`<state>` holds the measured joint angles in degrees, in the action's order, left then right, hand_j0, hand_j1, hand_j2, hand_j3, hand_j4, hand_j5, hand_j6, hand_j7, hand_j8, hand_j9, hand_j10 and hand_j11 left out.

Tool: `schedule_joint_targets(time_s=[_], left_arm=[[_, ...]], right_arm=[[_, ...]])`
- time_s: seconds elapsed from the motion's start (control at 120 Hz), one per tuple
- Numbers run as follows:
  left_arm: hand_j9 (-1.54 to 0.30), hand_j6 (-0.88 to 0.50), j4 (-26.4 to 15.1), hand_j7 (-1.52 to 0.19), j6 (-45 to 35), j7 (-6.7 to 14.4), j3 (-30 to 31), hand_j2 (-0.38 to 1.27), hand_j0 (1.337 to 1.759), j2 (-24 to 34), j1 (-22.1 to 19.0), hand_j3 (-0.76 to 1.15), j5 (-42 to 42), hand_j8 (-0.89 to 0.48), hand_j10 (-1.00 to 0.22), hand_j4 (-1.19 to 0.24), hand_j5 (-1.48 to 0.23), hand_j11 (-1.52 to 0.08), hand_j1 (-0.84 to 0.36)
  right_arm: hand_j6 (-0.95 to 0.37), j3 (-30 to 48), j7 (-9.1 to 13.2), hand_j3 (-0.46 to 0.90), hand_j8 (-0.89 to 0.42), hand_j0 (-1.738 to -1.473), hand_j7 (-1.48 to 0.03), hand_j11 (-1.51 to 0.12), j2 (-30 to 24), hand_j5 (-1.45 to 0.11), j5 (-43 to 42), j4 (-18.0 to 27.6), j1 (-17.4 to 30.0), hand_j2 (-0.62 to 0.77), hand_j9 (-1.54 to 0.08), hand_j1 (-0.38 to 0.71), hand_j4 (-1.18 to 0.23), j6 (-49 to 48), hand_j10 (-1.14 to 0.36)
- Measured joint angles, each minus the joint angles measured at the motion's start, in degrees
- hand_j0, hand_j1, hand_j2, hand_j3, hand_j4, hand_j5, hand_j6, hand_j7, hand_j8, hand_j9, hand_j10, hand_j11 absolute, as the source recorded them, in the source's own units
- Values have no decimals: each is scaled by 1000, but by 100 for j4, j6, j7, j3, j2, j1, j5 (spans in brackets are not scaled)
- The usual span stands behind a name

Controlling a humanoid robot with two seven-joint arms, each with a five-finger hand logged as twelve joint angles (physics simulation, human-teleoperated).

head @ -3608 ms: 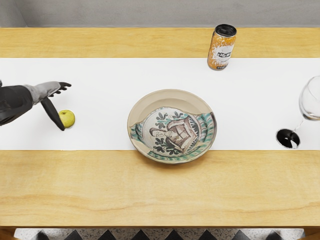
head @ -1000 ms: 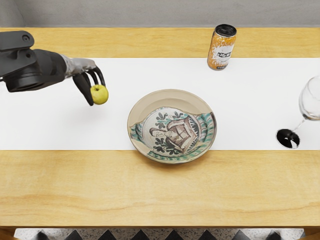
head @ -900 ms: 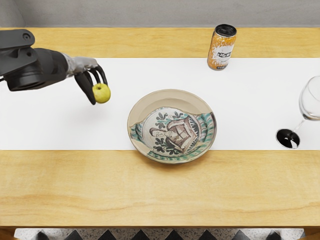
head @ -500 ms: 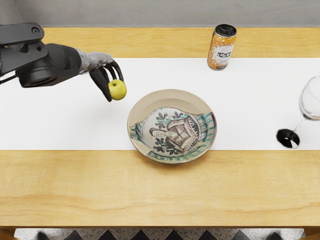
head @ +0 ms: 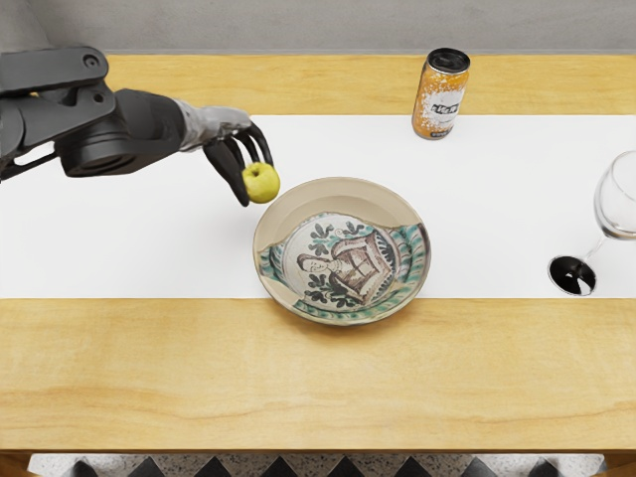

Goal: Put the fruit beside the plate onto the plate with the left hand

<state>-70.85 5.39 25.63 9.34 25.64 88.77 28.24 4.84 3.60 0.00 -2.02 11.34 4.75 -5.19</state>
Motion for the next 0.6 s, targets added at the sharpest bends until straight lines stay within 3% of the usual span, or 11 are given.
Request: schedule_joint_targets(time_s=[0.6], left_arm=[[-849,-493,-67,-851,127,-21,-335,480,1658,-199,-305,0,-57,-655,-655,-573,-864,-848,-343]], right_arm=[[0,0,0,0,0,-1658,0,0,0,0,0,0,0,0,0,-349,0,0,0]])
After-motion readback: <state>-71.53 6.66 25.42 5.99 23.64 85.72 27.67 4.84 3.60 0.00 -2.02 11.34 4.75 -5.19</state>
